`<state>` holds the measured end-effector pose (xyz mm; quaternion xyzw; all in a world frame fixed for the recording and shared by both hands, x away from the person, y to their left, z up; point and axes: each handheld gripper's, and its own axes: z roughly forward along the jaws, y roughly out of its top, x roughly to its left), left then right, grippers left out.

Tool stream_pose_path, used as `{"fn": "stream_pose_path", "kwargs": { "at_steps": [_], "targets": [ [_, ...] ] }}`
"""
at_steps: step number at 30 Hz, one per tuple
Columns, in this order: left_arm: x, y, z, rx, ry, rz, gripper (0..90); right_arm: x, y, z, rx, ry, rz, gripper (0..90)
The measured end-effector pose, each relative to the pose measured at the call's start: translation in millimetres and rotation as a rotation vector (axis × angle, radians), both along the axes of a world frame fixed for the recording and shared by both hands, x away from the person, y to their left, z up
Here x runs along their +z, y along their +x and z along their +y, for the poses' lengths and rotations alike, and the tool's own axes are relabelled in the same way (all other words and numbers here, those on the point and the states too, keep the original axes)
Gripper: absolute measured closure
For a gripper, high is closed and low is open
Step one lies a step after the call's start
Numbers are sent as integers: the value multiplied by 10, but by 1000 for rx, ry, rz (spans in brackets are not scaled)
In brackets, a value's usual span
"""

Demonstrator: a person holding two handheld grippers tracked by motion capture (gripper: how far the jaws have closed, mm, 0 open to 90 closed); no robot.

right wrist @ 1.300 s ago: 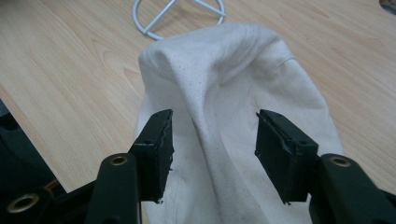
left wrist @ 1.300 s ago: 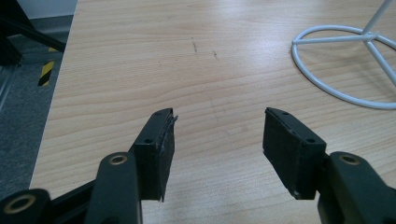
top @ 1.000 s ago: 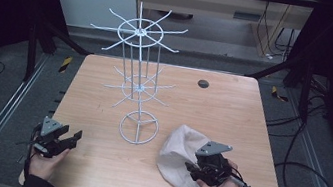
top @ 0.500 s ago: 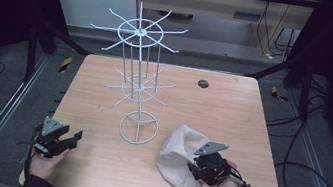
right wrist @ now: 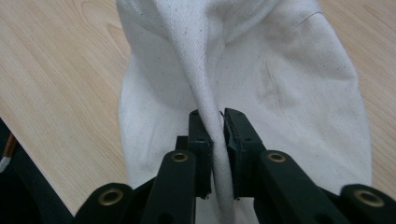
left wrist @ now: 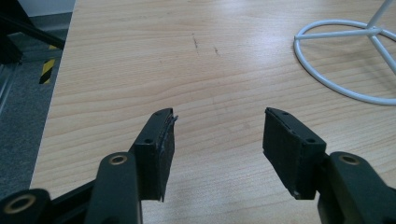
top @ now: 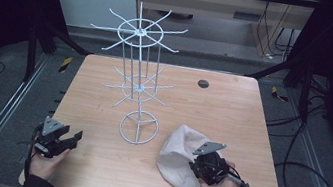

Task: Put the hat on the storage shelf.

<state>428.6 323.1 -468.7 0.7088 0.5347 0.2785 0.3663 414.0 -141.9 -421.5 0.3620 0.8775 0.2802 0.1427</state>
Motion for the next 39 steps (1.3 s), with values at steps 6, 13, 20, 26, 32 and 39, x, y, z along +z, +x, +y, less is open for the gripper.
{"fn": "stream_pose_path", "kwargs": {
  "at_steps": [6,13,20,26,32,39],
  "targets": [
    [-1,4,2,1,4,6,435,1,5,-3,-1,-2,5,870],
    [3,4,1,2,5,4,435,59,-5,-35,-7,13,-6,882],
    [4,5,3,3,6,4,436,181,-45,-124,-28,77,-64,885],
    [3,1,-1,4,4,4,437,308,-98,-201,-42,153,-121,887],
    [3,1,4,6,5,4,437,370,-126,-244,-53,214,-156,887],
    [3,1,1,5,7,5,437,421,-153,-278,-72,246,-212,887]
  ]
}}
